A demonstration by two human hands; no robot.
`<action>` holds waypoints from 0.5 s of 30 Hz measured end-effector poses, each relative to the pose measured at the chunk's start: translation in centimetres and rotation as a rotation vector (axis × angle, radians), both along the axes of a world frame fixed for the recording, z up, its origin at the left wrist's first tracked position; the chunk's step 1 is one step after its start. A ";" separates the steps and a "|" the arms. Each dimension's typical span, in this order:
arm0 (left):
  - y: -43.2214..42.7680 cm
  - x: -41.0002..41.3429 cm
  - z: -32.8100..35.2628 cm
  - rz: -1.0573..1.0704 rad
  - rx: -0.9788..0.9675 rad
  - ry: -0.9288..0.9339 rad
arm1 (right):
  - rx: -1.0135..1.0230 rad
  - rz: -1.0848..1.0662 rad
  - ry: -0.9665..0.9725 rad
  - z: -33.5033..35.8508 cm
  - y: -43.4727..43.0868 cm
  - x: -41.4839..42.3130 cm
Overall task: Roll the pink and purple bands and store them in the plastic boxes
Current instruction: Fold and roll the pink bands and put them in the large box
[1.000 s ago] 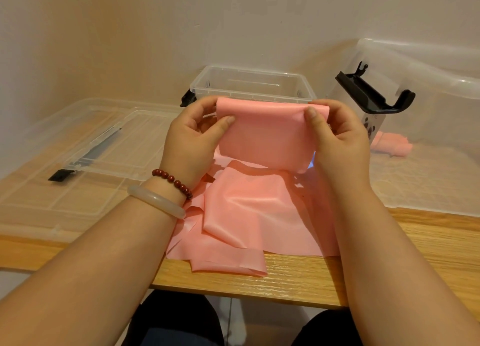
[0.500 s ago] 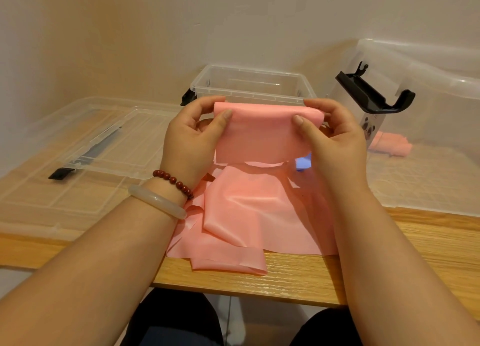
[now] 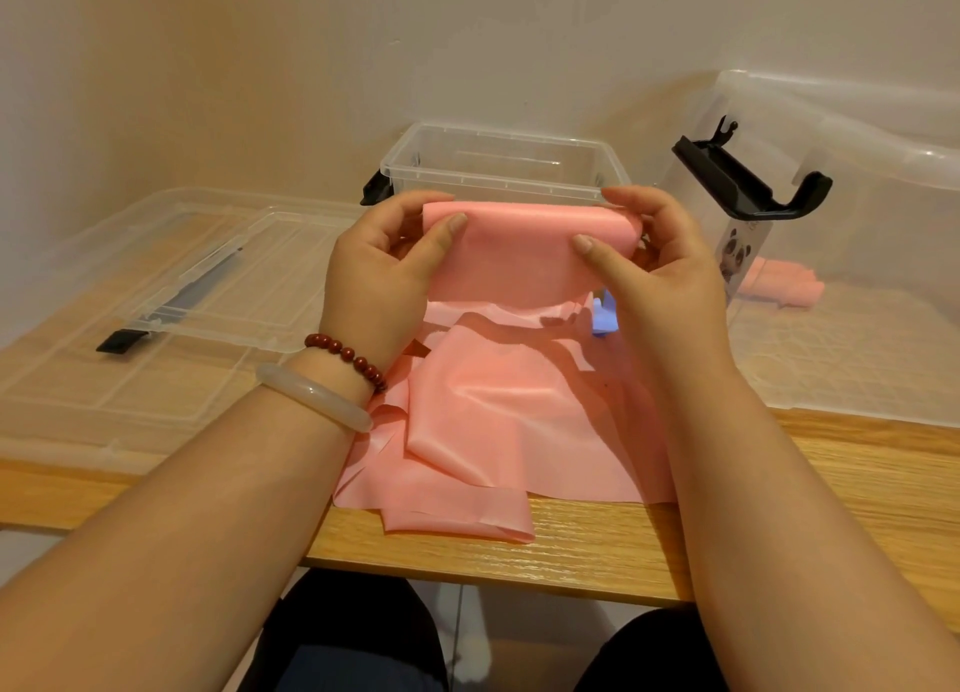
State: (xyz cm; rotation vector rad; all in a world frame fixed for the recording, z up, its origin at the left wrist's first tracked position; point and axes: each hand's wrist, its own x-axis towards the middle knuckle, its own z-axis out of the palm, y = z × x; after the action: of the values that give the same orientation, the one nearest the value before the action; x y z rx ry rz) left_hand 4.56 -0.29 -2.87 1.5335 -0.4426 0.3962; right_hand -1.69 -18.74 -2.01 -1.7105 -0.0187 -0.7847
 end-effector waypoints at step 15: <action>-0.1 -0.2 0.1 -0.052 -0.012 -0.012 | 0.051 -0.055 0.013 0.2 0.3 0.0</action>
State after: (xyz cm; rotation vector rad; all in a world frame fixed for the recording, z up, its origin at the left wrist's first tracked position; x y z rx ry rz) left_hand 4.32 -0.36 -2.72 1.5054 -0.4870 0.3672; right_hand -1.68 -18.47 -1.83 -1.6735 0.0570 -0.8082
